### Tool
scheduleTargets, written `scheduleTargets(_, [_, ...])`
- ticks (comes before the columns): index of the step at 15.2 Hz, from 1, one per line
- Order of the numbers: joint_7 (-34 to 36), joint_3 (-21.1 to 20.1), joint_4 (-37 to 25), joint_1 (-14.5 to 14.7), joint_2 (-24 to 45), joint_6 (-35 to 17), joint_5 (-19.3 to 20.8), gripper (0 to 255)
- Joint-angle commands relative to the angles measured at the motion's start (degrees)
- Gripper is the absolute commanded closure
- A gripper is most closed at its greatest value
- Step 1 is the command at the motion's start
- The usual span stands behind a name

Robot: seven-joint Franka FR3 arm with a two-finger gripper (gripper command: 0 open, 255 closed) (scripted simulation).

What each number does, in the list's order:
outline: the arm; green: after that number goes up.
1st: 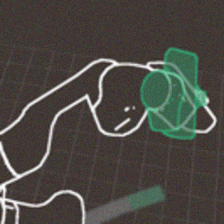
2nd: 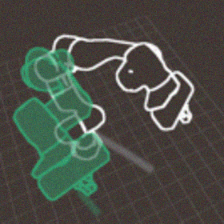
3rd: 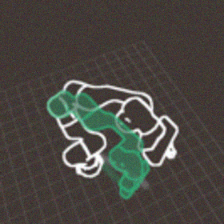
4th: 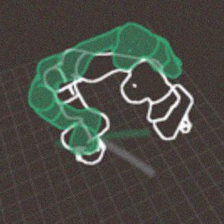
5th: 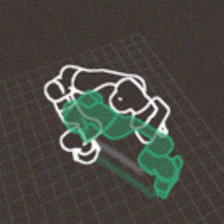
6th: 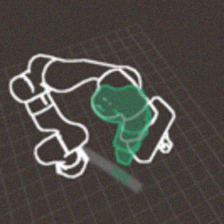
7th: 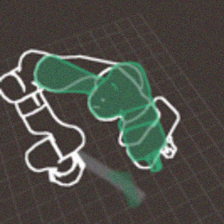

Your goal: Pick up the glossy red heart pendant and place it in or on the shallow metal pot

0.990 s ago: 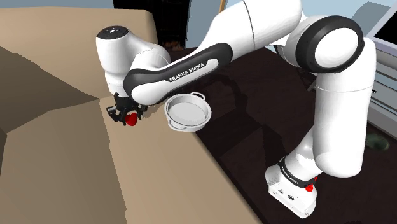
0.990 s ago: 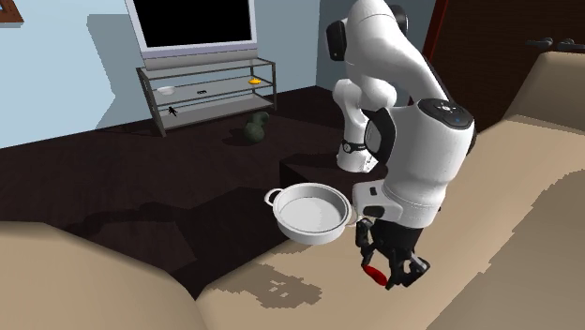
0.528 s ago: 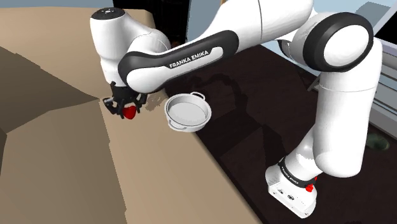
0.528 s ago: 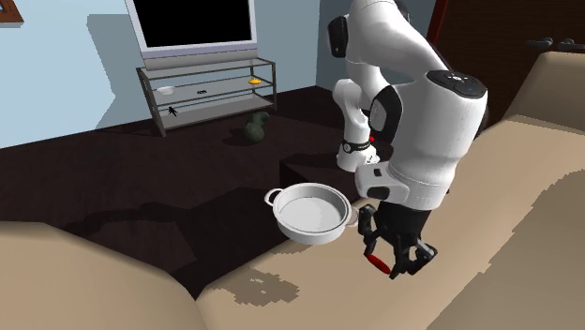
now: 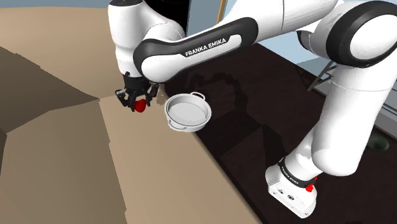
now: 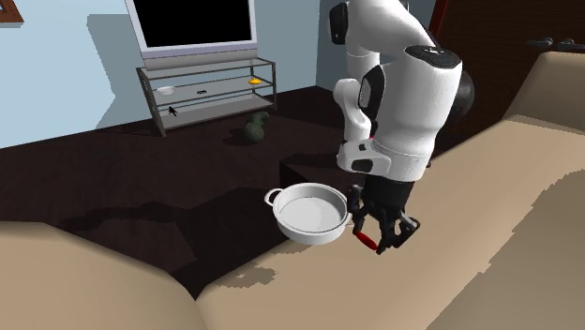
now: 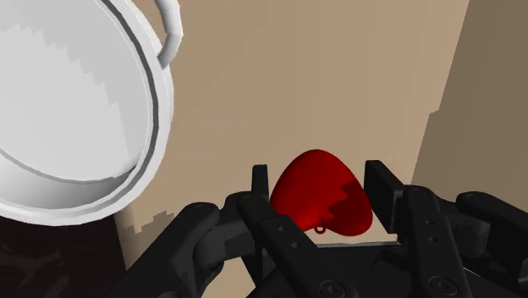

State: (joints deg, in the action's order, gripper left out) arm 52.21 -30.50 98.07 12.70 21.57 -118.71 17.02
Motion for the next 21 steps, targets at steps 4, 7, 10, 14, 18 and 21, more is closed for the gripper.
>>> scheduleTargets(4, [-6.4,-0.3,12.5,-6.4,-9.8,-4.7,-5.2,255])
scheduleTargets(7, [-11.2,0.3,19.0,-9.5,-15.4,-6.9,-8.6,255])
scheduleTargets(10, [-16.4,1.5,24.8,-11.9,-20.7,-8.5,-12.1,255])
scheduleTargets(14, [-23.6,4.1,31.6,-14.2,-27.1,-9.9,-16.1,255])
scheduleTargets(18, [-24.9,4.8,34.4,-14.6,-27.3,-12.5,-16.2,255])
scheduleTargets(21, [-24.1,4.7,35.5,-14.6,-25.9,-14.9,-15.4,255])
